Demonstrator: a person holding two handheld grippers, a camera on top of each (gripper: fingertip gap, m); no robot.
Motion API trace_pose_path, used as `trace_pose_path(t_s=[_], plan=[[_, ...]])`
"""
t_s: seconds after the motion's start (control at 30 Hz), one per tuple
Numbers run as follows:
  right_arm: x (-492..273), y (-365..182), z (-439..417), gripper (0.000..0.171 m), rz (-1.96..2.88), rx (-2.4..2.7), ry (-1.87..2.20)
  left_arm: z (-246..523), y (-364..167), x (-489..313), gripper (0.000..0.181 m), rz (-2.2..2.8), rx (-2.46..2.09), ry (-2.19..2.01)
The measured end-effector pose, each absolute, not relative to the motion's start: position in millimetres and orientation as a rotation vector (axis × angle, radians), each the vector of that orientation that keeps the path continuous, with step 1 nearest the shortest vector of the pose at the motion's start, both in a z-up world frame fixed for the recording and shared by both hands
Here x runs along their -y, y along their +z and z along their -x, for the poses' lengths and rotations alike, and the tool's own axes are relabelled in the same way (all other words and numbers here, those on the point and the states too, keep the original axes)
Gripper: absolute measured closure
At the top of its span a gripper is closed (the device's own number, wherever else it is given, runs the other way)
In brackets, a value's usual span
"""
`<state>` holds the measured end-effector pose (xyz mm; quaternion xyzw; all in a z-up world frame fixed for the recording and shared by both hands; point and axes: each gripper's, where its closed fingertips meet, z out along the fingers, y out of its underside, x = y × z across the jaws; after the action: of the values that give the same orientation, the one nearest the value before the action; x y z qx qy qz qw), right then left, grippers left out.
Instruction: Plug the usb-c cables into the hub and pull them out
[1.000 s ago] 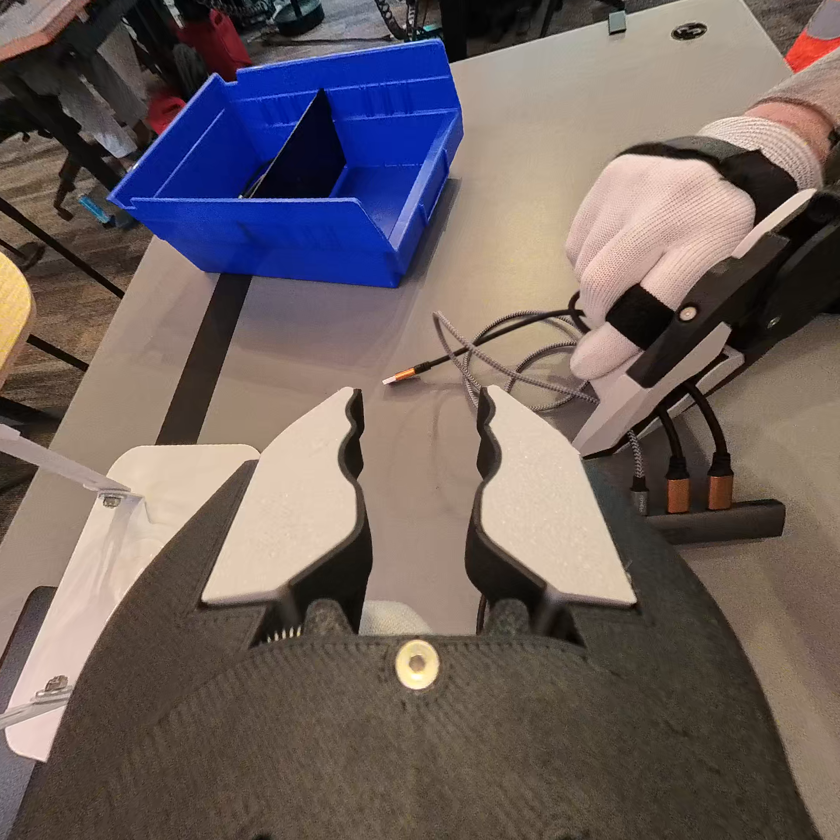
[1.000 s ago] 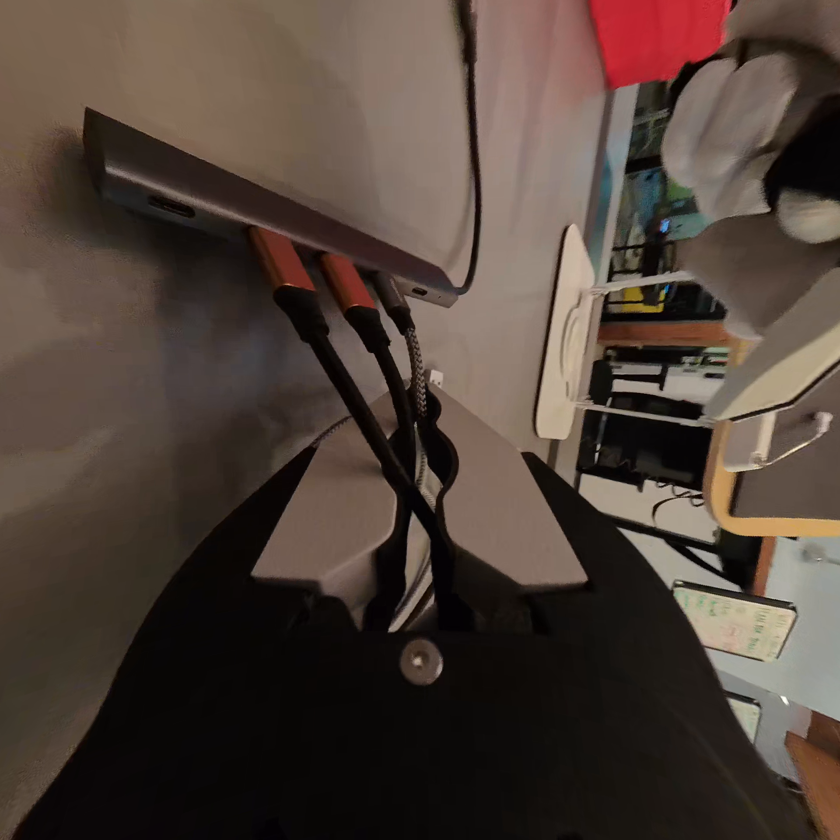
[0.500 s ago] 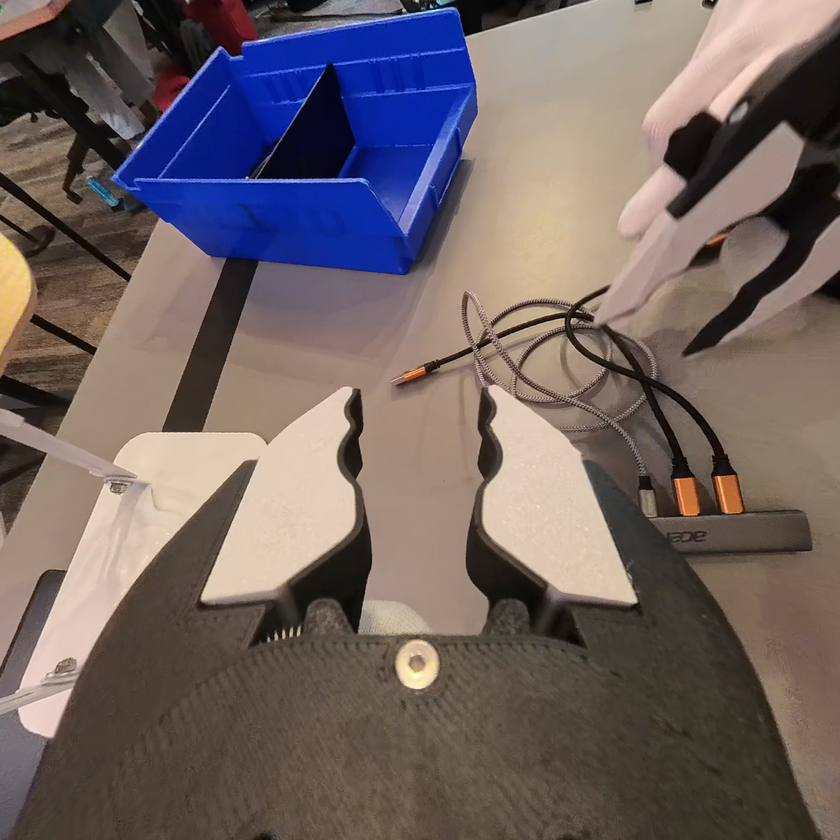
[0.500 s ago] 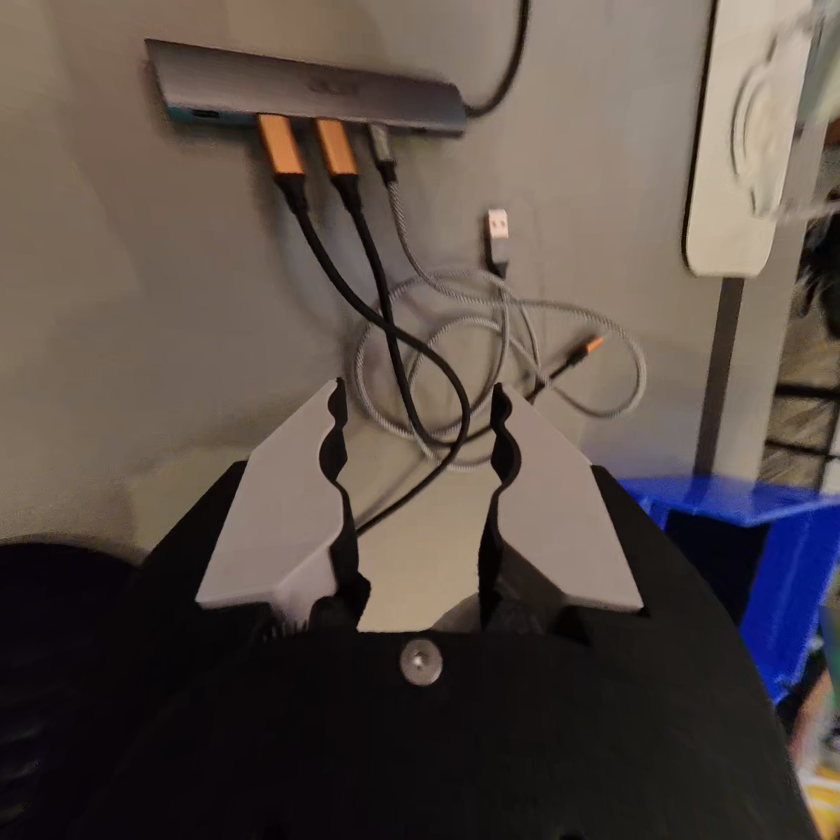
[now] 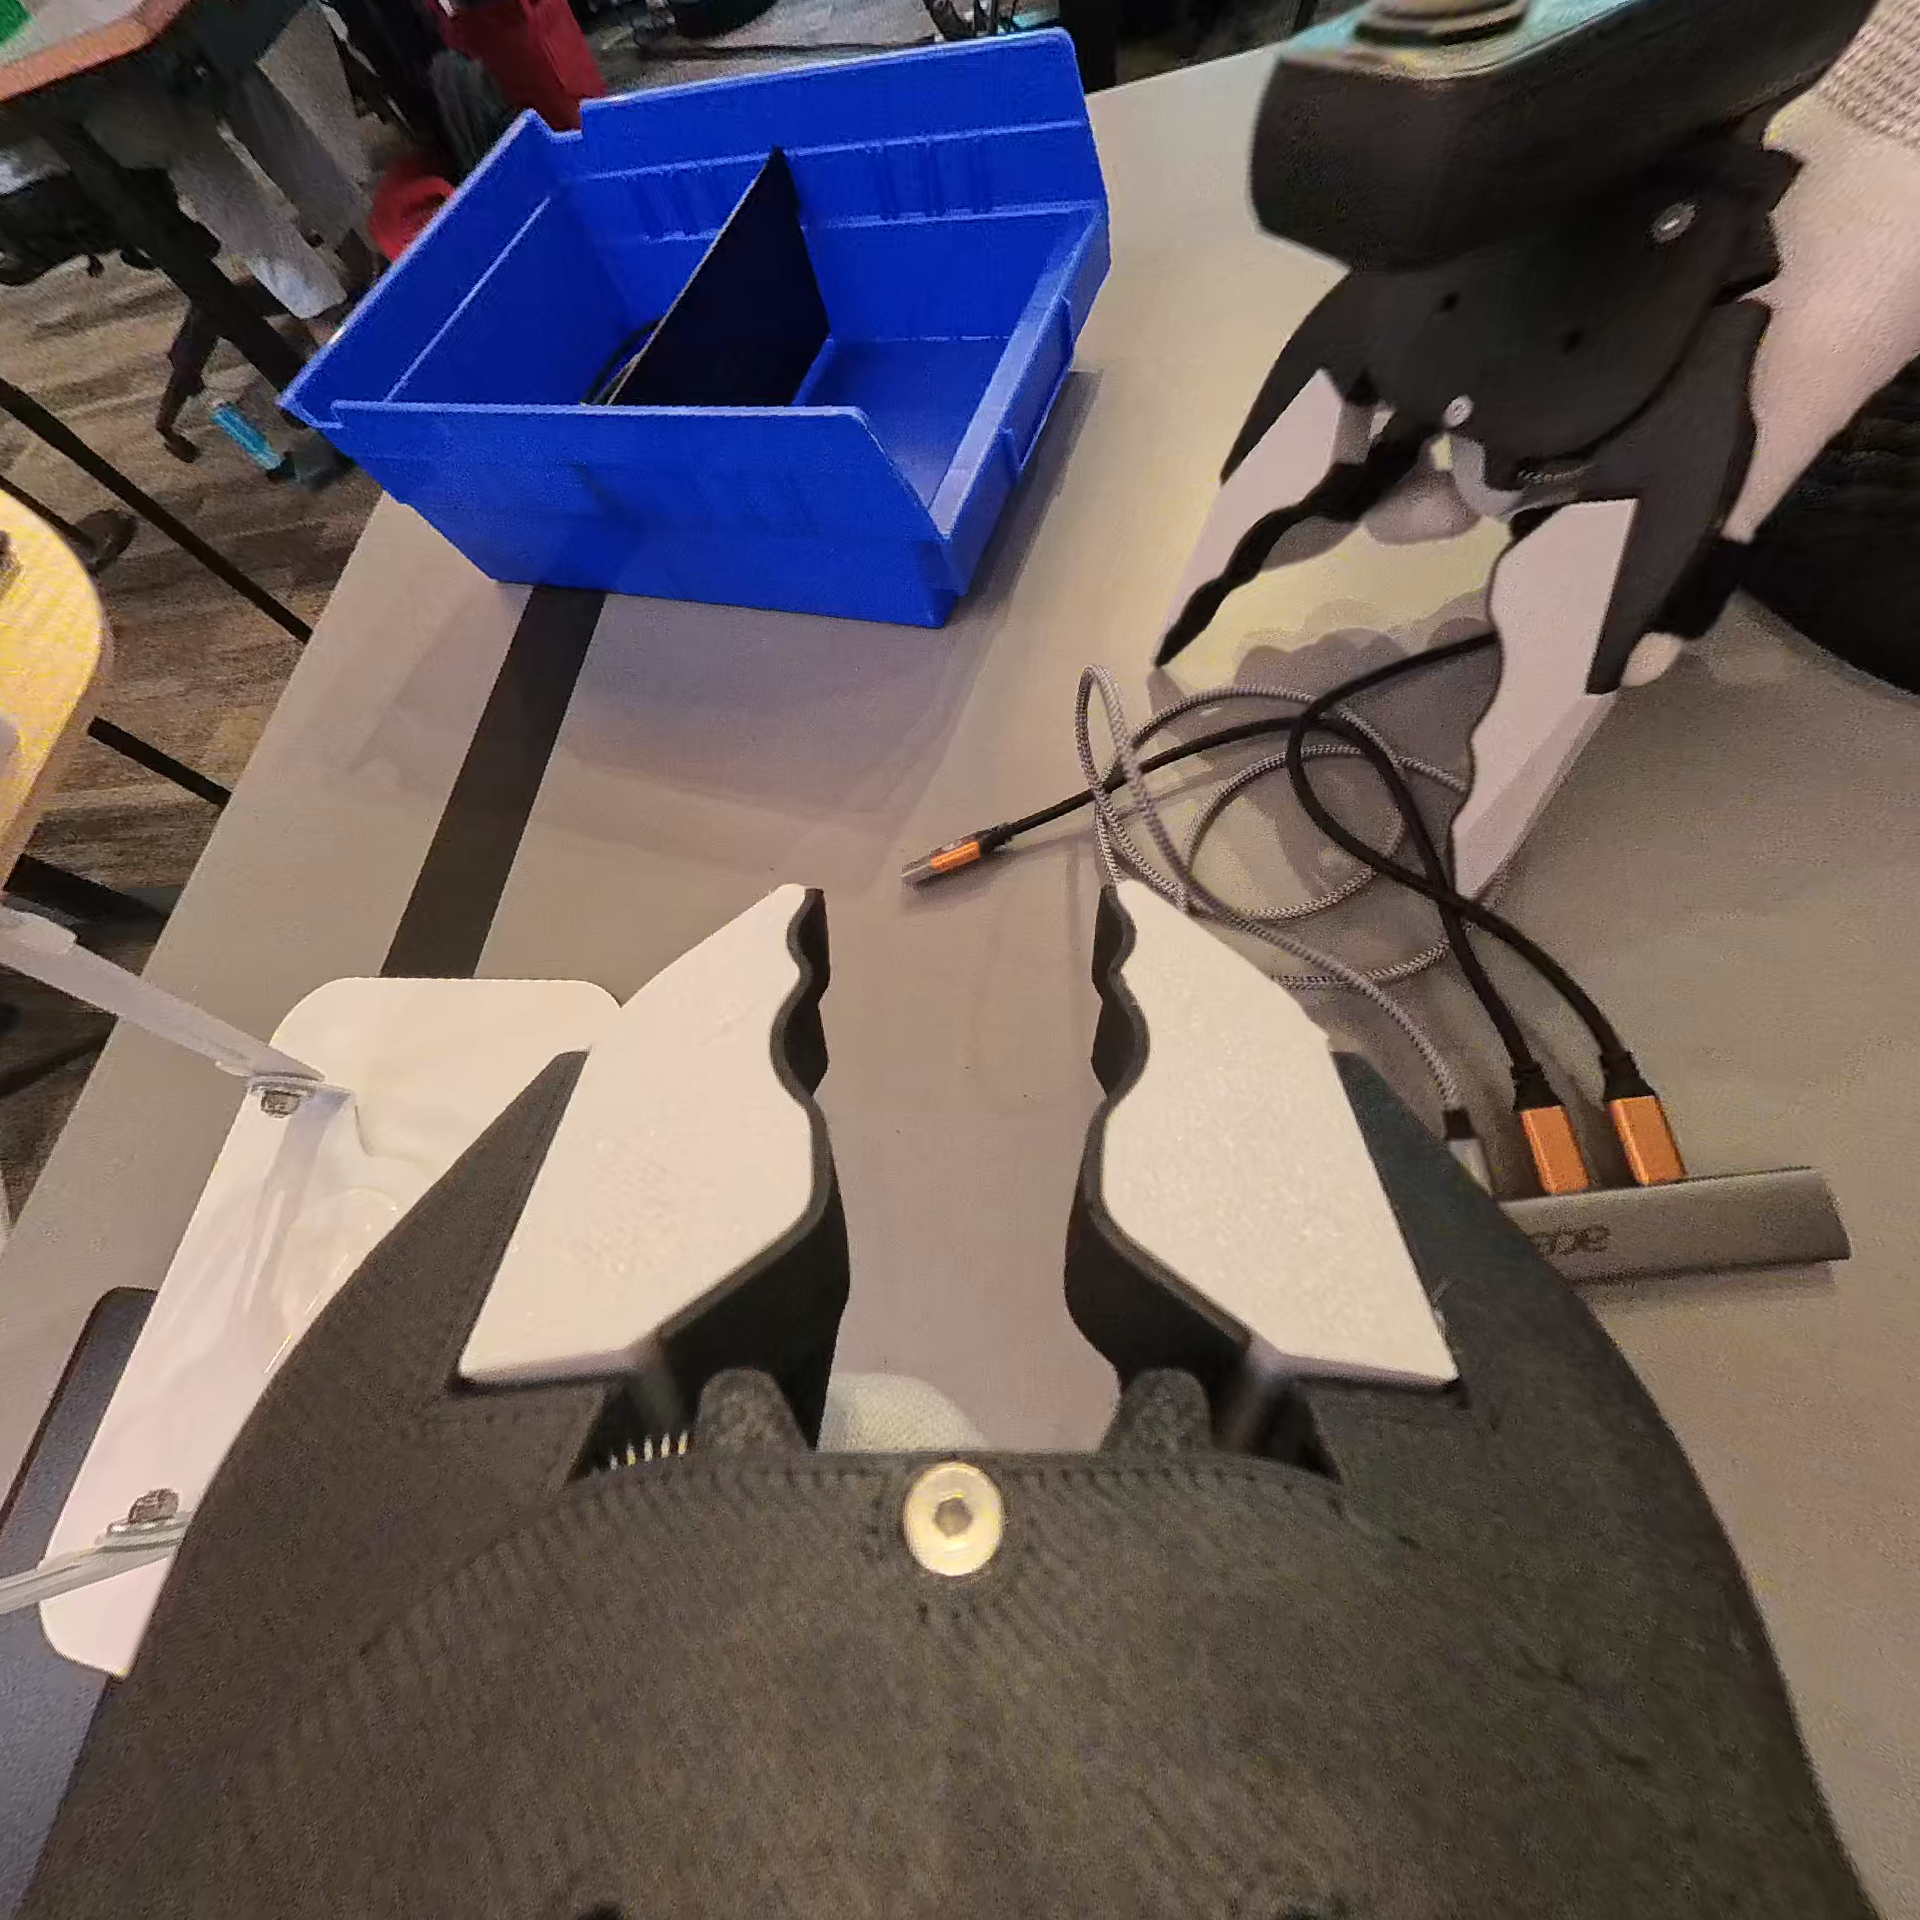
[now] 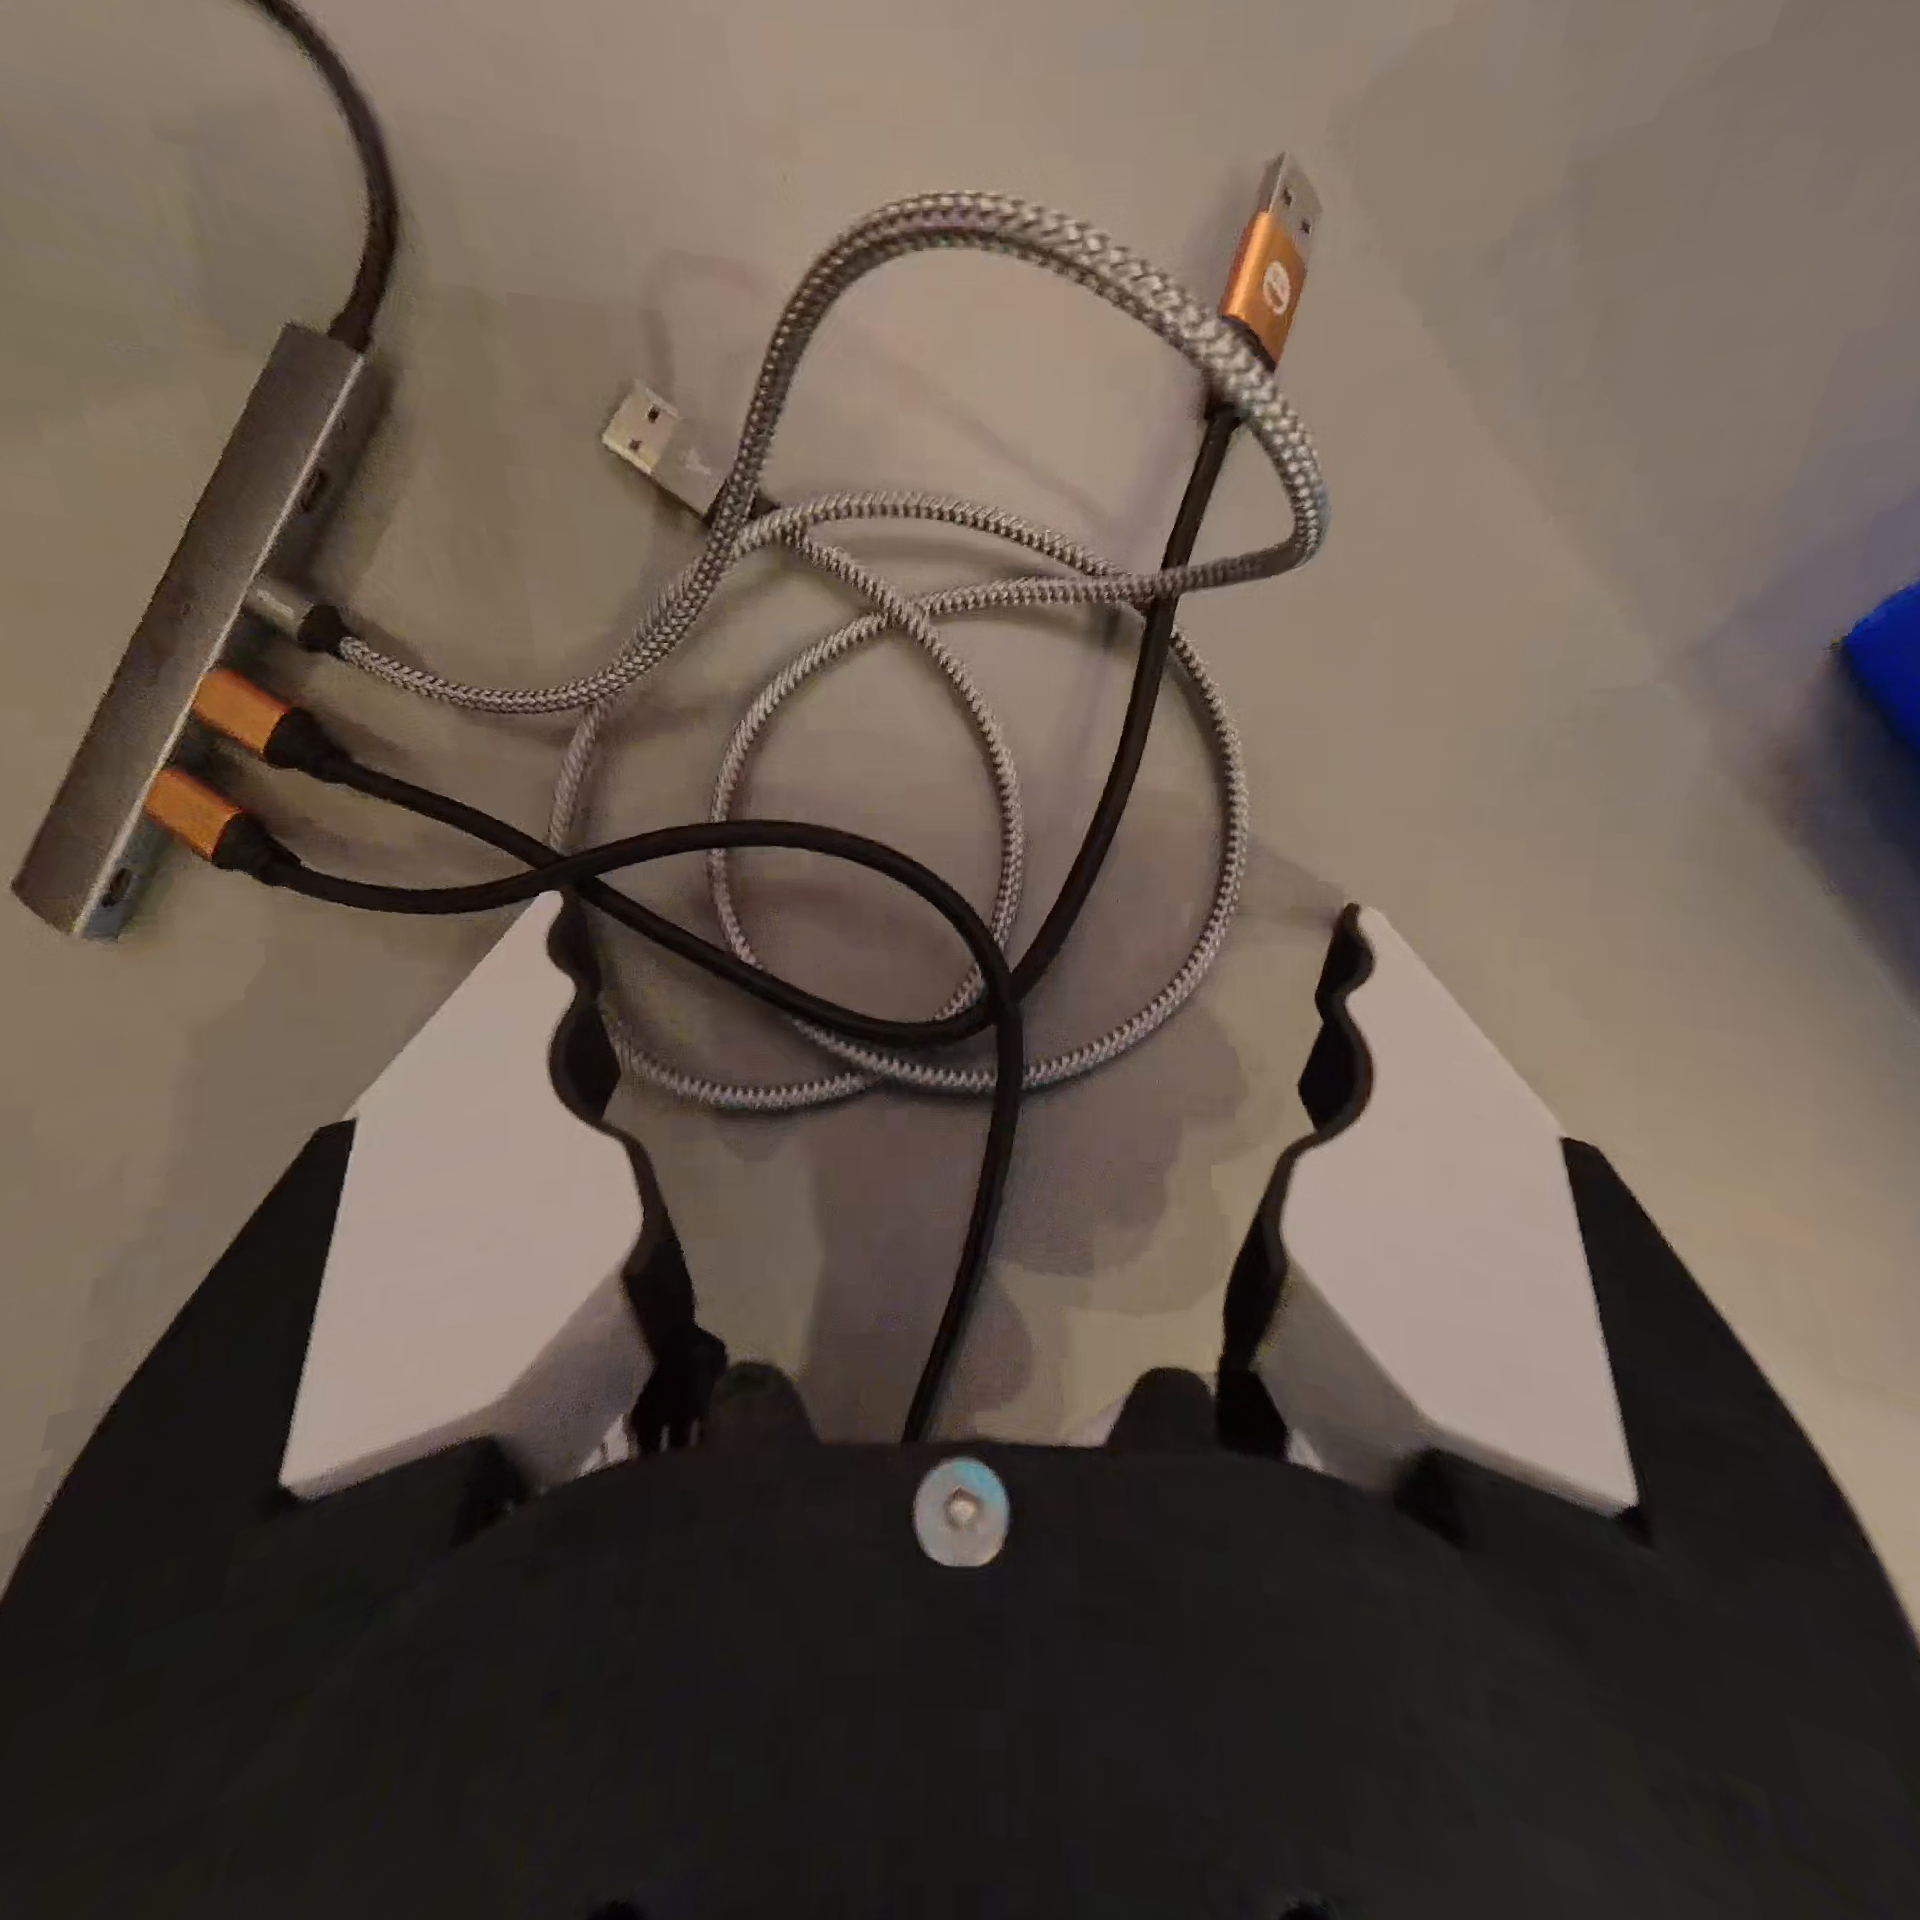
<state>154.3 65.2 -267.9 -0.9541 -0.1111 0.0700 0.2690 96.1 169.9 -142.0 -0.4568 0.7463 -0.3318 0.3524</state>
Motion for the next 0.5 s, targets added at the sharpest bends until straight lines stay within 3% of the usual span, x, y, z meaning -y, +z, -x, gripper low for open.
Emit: trace_pose_path(t_s=[0.23,0.5], plan=[[-80.3,-251.4,-128.5,0.037,2.527,0.224,0.348,-93.8,-140.9,-174.3,0.132,1.189,-1.922,-0.864],[-79.8,-255.4,-133.8,0.037,2.599,0.201,0.169,-90.7,-133.3,-178.6,0.133,1.187,-1.896,-0.880]])
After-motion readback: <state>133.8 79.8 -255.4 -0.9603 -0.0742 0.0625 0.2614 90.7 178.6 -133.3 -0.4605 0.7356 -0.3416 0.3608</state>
